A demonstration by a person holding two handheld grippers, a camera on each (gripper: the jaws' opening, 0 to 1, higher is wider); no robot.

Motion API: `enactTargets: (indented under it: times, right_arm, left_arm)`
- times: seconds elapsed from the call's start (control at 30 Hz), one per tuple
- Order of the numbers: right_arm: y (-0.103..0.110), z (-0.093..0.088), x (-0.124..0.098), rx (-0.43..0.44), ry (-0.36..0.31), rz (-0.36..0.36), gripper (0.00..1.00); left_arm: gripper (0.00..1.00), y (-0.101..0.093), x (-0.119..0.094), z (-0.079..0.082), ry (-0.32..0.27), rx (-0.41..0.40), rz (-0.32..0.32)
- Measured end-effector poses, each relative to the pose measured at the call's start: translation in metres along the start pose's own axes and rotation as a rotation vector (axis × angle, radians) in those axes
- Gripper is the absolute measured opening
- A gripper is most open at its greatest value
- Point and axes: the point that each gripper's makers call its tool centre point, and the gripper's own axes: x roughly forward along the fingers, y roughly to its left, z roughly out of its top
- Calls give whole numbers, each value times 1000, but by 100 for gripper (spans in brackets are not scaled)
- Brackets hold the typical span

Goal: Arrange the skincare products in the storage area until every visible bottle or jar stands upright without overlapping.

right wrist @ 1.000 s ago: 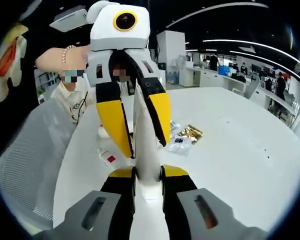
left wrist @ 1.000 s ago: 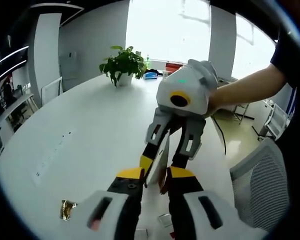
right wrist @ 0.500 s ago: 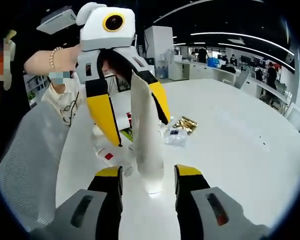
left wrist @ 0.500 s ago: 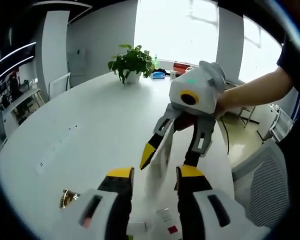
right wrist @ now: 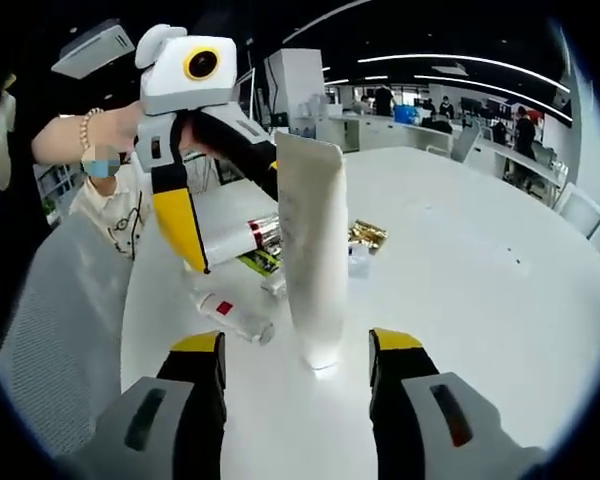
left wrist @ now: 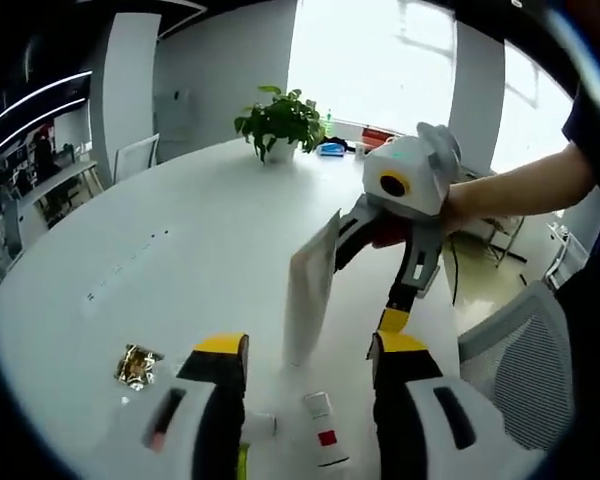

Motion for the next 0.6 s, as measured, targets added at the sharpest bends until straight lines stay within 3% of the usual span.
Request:
enactTargets:
  times: [0.43, 0.6]
  right_arm:
    - [15, -2, -2, 67, -28, -87, 82]
    - [20, -6, -7, 93, -31, -108, 85]
  left_arm:
    - [64, -4, -31, -26, -20, -150, 61]
    - [68, -4, -44, -32, -52, -218, 89]
